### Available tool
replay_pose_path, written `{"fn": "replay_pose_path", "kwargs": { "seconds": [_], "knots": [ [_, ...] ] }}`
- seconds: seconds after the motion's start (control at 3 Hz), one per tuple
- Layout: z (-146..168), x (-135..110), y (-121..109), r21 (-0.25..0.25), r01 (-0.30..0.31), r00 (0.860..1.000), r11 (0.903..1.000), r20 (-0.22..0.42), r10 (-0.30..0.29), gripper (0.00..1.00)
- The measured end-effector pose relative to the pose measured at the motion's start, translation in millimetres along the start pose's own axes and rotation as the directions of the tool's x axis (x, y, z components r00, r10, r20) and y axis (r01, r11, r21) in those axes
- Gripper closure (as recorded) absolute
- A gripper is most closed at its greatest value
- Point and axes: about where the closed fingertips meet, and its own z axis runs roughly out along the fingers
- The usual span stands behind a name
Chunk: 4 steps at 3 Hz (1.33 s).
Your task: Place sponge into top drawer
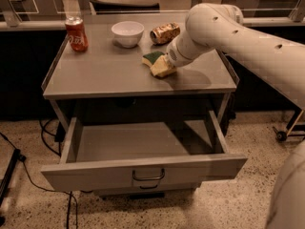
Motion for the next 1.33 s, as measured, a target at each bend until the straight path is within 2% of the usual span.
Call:
{"fn": "replay_pose_path", "kwargs": {
  "seconds": [1.0,1.33],
  "knots": [
    [0,2,0,-0.027,0.008,1.0,0.9996,-0.003,-0.009,1.0],
    [-22,4,-3,-0.099,0.006,1.0,0.995,0.008,-0.006,1.0]
  ]
}}
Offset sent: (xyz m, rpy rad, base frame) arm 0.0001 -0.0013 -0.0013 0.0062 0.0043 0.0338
